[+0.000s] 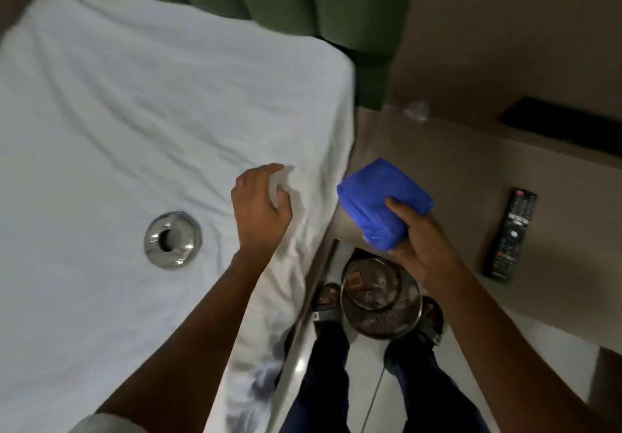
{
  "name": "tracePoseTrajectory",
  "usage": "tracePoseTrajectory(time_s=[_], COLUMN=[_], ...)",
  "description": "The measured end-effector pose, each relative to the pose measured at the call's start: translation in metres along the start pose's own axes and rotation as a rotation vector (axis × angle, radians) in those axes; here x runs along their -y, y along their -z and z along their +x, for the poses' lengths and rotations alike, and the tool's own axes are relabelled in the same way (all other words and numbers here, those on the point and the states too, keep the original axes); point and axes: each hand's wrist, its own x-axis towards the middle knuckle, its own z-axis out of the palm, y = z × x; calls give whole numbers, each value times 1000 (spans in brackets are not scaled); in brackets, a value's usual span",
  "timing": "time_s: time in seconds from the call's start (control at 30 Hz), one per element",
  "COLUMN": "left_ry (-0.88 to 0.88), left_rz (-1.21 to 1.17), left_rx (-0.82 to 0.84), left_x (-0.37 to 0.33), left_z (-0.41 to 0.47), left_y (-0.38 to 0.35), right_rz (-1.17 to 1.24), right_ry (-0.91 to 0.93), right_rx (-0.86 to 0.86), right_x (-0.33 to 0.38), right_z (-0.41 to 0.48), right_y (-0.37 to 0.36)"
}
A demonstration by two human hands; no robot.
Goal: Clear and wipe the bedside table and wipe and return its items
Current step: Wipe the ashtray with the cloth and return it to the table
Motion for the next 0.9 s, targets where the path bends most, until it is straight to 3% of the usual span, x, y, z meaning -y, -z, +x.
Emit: tracePoseTrajectory(time_s=[0.13,0.2,0.33,0.4,0.5,0.67,0.9], left_ry=[176,431,934,961,994,988,805], left_rz=[257,308,108,-3,-153,-618,-892], left_rx=[-106,-120,1,57,15,-88,180], left_x=[67,104,146,150,145,105,8], left_z=[-21,-36,-53,-54,-50,-35,-28], left_y=[64,90,120,122,118,112,75], right_rz=[-185,-262,-369,-410,-465,-637,-1046], right_ry=[-22,-16,-8,-3,30,292,640], right_rx=[144,178,136,118,80,59,-6], right_x=[-14,-25,-42,-50,-59,-60,-58], right_z=[-6,-8,-8,-7,-7,-15,-17], right_y=[-48,-68,-91,-98,-107,-122,-127])
